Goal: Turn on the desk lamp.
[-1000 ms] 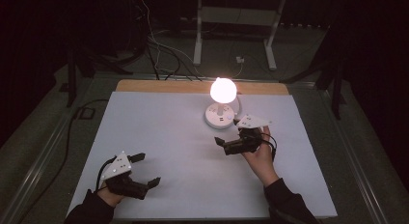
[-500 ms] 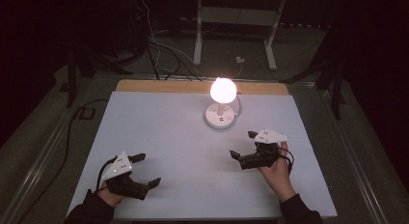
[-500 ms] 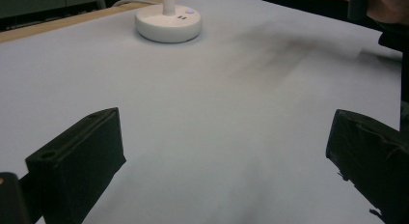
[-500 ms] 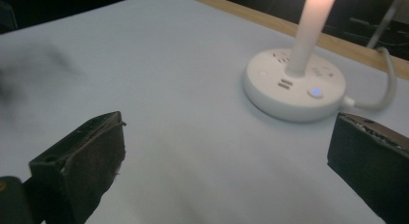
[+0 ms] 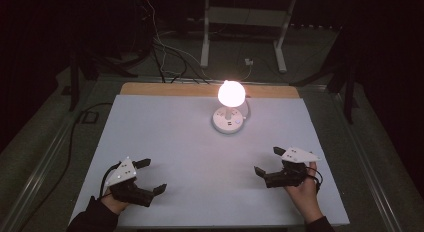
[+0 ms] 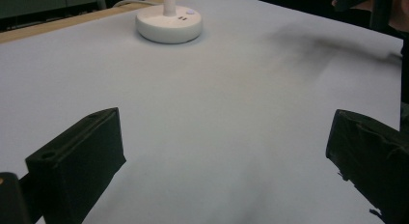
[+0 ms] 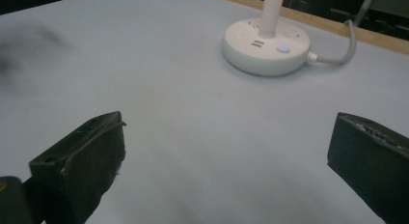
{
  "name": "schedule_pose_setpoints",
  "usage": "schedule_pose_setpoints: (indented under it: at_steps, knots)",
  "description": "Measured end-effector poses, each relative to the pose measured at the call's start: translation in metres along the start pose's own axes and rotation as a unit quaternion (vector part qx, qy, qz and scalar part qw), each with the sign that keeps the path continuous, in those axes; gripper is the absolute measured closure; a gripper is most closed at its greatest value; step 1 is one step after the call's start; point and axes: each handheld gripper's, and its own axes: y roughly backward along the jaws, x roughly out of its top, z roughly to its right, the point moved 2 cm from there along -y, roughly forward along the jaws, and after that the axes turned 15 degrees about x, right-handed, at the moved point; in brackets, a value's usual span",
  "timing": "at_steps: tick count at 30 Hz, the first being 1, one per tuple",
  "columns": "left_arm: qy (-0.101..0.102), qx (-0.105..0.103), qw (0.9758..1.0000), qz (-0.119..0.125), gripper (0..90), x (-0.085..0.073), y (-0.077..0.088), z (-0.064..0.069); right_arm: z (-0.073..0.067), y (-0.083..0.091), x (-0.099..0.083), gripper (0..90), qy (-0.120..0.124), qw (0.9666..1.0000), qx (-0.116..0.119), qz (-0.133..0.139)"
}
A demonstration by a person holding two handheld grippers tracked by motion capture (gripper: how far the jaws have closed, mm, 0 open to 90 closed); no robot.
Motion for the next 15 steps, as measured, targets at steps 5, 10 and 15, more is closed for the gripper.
schedule_pose_setpoints:
  at_steps: [5, 10, 15]
  knots:
    - [0.0, -0.001, 1.0, -0.001, 0.4, 0.0, 0.0, 0.0, 0.001, 0.01, -0.016, 0.0, -0.009, 0.9999, -0.012, -0.009]
    - [0.001, -0.001, 1.0, 0.0, 0.4, 0.0, 0.0, 0.0, 0.002, 0.016, -0.03, 0.0, -0.015, 0.9993, -0.021, -0.026]
    - [0.0, -0.001, 1.0, 0.0, 0.4, 0.0, 0.0, 0.0, 0.003, 0.025, -0.041, 0.0, -0.022, 0.9984, -0.034, -0.04]
